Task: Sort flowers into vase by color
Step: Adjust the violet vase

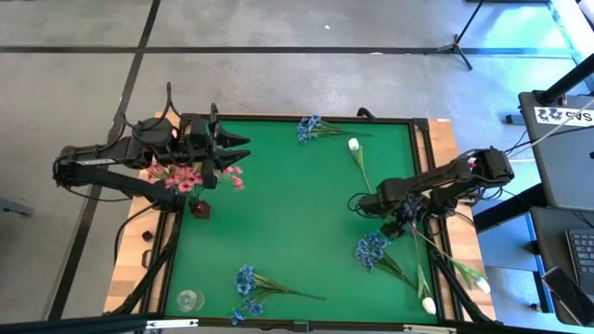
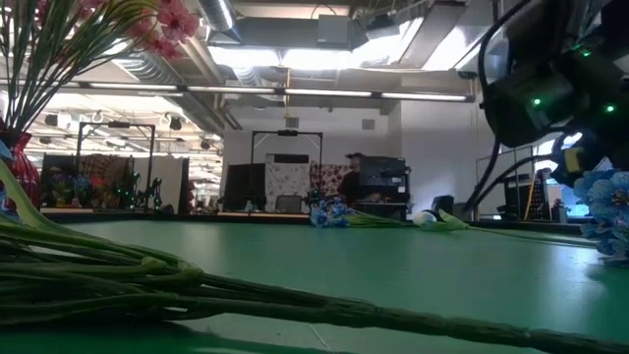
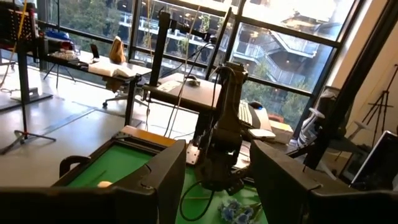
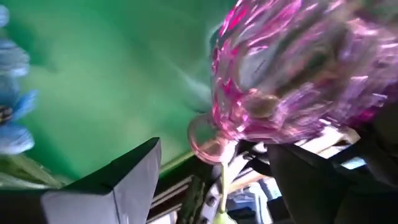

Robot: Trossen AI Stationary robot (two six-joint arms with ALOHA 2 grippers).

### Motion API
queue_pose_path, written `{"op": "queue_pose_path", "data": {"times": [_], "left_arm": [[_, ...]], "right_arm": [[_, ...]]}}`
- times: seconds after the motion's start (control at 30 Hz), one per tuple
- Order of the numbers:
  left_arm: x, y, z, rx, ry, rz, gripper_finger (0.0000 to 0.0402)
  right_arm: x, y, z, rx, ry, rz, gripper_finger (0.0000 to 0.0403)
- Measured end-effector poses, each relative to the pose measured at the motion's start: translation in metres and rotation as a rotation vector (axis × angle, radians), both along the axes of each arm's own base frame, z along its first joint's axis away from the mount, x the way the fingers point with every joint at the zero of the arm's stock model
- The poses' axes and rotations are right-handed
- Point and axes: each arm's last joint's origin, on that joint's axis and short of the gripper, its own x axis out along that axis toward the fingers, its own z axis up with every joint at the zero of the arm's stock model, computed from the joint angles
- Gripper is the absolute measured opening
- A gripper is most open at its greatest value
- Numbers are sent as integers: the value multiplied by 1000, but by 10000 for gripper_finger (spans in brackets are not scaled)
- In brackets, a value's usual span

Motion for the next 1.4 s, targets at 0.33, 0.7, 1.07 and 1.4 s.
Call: {"op": "queue_pose_path", "data": {"times": [0.33,0.7,1.07,1.4], "left_arm": [[0,0,1,-6,-11,-1,174],[0,0,1,-8,-12,-1,174],[0,0,1,1,-11,0,174],[0,0,1,0,-11,-1,174]], "right_arm": [[0,2,-7,-94,-4,-66,291],[10,9,-15,-89,-123,-147,289],[3,11,-13,-58,-67,-88,151],[4,14,-11,56,-56,-102,118]]}}
